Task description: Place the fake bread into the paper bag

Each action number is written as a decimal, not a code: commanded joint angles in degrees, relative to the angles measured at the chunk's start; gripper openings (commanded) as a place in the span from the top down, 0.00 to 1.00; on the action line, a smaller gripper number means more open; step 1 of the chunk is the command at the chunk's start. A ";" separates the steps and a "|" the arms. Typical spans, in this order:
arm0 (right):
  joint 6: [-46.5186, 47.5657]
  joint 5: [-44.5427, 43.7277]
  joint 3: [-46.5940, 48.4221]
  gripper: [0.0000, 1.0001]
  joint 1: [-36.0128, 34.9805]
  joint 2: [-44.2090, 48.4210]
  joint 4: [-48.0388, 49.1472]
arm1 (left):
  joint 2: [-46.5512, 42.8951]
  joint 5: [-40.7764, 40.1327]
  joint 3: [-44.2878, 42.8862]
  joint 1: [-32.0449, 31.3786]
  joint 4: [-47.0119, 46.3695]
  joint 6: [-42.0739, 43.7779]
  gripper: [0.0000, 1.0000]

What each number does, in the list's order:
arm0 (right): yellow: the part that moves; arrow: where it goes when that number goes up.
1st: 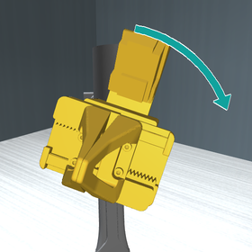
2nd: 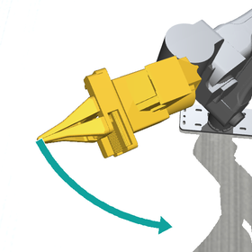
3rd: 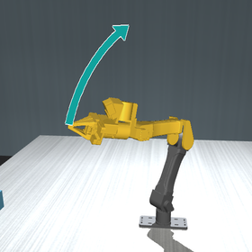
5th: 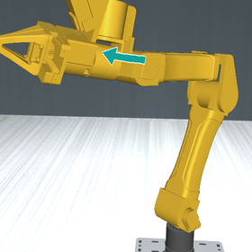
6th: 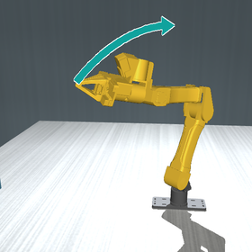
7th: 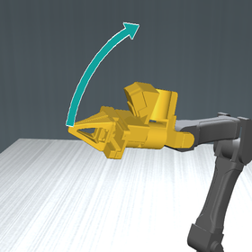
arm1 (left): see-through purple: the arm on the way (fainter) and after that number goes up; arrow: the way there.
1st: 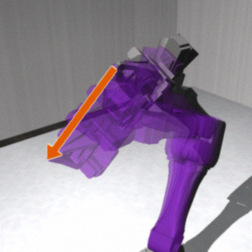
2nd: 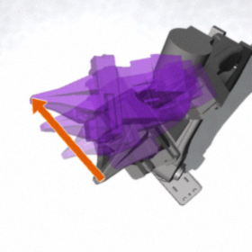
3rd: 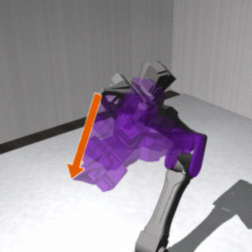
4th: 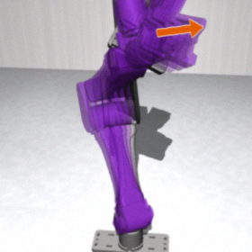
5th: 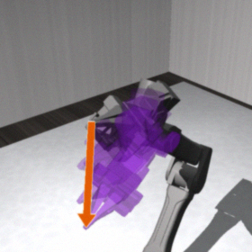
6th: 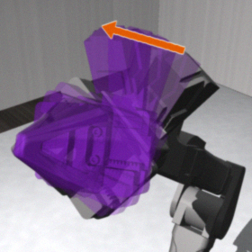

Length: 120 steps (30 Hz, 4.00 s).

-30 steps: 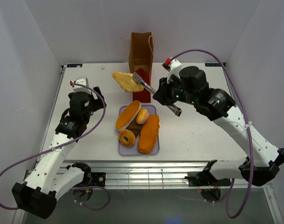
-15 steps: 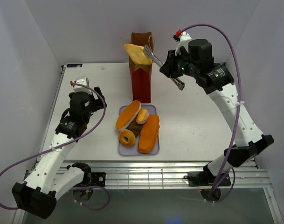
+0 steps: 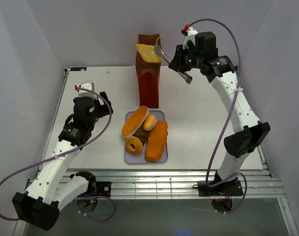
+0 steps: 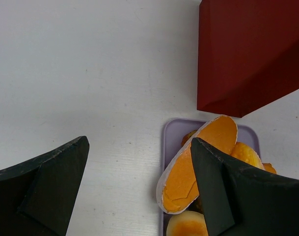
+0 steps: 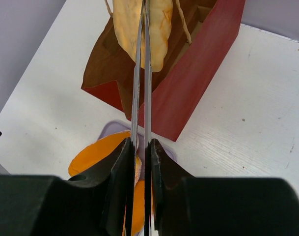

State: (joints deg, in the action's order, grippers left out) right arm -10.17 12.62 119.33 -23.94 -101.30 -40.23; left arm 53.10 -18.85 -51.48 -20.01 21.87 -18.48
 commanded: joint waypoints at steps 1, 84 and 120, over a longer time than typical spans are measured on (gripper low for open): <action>0.24 2.67 3.54 0.79 0.74 0.22 3.40 | -0.46 0.92 -0.55 -0.20 -0.60 -0.15 0.05; -9.07 -15.52 -60.44 0.49 -39.51 33.09 10.26 | -1.07 -4.09 -0.11 -0.38 -0.51 0.02 0.05; -10.92 -18.95 -59.65 0.47 -42.15 26.15 11.05 | -1.77 -2.86 -0.20 -0.38 -0.42 0.02 0.02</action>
State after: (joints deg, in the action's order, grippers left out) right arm -20.67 -4.32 56.58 -65.43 -74.89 -29.93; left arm 52.86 -22.04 -51.48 -20.12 21.87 -18.31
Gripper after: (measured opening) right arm 0.535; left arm 0.979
